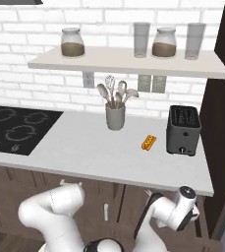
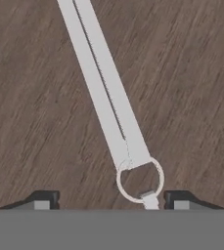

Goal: Pick the tongs from the drawer and place it on the counter.

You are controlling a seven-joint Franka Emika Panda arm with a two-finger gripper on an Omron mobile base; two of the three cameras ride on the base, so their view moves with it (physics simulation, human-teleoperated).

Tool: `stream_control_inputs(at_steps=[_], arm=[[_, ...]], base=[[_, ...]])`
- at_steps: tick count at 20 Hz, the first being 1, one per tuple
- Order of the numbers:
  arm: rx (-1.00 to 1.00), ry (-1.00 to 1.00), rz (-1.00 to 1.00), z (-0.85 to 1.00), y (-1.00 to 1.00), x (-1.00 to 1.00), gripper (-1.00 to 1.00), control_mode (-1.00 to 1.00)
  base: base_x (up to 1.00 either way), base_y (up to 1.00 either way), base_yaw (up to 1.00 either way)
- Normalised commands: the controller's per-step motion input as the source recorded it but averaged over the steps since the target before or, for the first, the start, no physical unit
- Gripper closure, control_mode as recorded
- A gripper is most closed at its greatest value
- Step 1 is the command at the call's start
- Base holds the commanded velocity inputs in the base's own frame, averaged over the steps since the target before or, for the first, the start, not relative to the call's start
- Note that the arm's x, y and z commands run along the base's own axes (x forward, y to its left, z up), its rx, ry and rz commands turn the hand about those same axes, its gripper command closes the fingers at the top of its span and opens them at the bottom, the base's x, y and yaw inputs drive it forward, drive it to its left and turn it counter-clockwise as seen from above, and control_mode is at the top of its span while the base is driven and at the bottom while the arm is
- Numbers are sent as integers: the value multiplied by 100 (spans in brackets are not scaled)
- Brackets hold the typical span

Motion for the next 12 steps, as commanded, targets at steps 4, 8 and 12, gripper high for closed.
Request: stream_control_inputs(at_steps=[4, 8, 12], arm=[[-3, 29, 11, -66, 5, -100, 100, -100], [0, 8, 17, -9, 2, -100, 100, -100], [2, -15, 14, 59, 0, -62, 100, -100]], base=[[0, 0, 0], [0, 0, 0], [0, 0, 0]])
